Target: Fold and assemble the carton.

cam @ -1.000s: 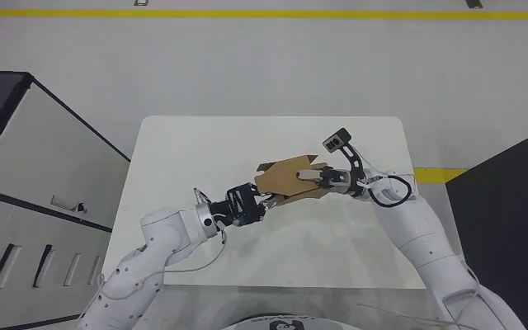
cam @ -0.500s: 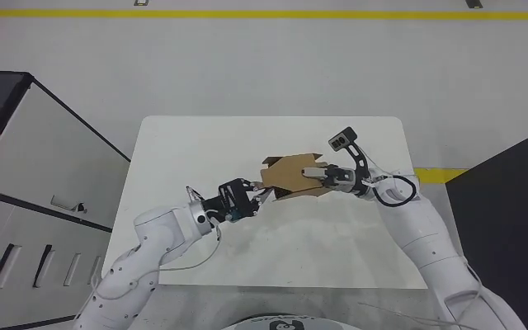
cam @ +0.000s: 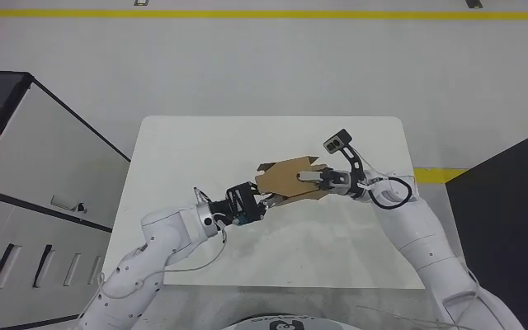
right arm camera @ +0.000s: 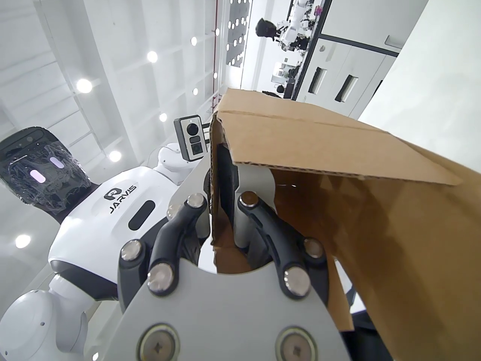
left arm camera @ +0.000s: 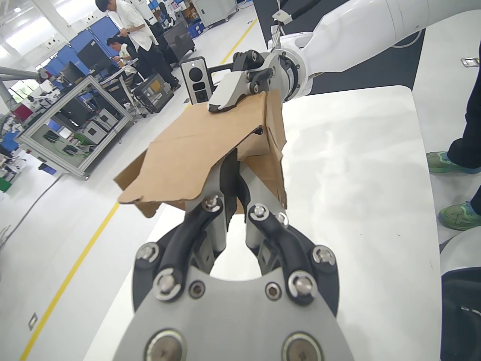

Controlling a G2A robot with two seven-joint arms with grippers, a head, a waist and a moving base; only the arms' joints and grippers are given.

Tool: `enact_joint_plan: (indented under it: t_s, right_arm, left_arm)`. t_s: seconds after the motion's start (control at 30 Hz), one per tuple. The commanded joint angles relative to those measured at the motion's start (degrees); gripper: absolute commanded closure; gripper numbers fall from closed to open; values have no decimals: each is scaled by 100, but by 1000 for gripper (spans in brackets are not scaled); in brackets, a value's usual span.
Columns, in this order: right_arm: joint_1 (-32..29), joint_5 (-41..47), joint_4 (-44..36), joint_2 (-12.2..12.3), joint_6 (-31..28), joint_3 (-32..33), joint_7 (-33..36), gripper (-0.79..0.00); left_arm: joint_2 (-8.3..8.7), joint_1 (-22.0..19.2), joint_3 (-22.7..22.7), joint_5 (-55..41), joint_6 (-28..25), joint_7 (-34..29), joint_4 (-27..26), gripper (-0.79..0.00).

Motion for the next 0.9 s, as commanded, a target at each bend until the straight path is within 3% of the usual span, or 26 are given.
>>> enact_joint_plan:
  t_s: [0.0, 0.87]
  right_arm:
    - [3, -3, 2, -4, 6, -14, 7, 0]
    - [-67, 37, 30, 18, -28, 175, -5, 0]
  left_arm:
    - [-1, -13, 35, 4, 1, -1, 6, 0]
    - [47, 28, -56, -34, 106, 7, -43, 0]
